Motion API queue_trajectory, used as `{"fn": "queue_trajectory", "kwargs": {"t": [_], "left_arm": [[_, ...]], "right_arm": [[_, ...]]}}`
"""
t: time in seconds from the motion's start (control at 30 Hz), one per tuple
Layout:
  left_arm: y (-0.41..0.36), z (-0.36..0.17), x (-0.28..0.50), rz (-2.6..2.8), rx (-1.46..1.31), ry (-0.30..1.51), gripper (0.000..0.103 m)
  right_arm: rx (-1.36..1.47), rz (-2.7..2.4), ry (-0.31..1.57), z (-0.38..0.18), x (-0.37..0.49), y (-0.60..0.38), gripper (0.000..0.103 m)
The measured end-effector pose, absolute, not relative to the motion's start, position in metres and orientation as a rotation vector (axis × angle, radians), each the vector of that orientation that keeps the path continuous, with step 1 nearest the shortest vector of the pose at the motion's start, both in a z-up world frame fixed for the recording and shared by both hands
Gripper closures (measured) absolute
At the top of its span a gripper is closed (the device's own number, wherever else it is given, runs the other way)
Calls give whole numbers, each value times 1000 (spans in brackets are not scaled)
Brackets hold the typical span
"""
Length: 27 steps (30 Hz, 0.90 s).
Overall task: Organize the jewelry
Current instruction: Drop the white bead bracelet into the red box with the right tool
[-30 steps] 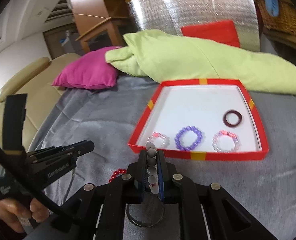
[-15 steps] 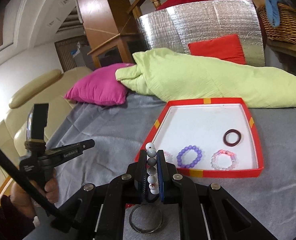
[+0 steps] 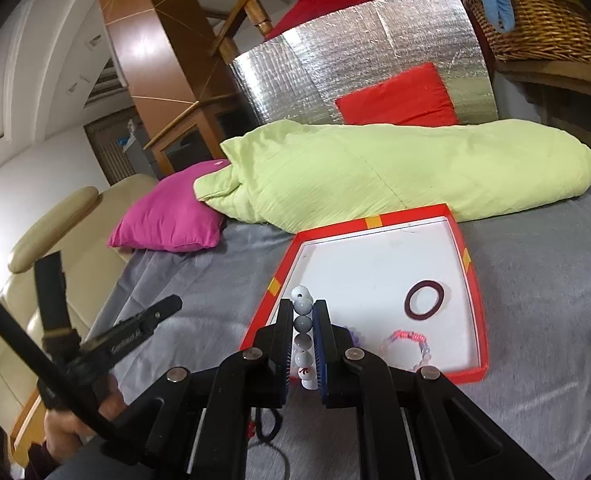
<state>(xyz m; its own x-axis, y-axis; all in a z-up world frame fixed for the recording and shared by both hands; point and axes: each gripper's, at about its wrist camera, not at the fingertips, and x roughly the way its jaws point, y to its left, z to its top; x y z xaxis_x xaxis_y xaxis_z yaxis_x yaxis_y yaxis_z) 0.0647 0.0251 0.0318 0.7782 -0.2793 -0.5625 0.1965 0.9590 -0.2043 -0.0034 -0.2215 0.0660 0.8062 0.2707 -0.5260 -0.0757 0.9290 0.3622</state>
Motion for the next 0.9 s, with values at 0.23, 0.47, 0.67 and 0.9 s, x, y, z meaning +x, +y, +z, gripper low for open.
{"fn": "queue_trajectory", "kwargs": {"t": [0.23, 0.47, 0.67, 0.9], "left_arm": [[-4, 25, 78, -325, -144, 657, 96], [-35, 9, 100, -375, -149, 720, 96], [-58, -3, 115, -389, -149, 773, 96], [-61, -20, 130, -371, -167, 854, 81]], "right_arm": [[392, 170, 667, 51, 41, -228, 92], [467, 133, 713, 31, 87, -241, 92], [533, 125, 759, 10, 113, -251, 92], [573, 98, 779, -6, 124, -263, 89]]}}
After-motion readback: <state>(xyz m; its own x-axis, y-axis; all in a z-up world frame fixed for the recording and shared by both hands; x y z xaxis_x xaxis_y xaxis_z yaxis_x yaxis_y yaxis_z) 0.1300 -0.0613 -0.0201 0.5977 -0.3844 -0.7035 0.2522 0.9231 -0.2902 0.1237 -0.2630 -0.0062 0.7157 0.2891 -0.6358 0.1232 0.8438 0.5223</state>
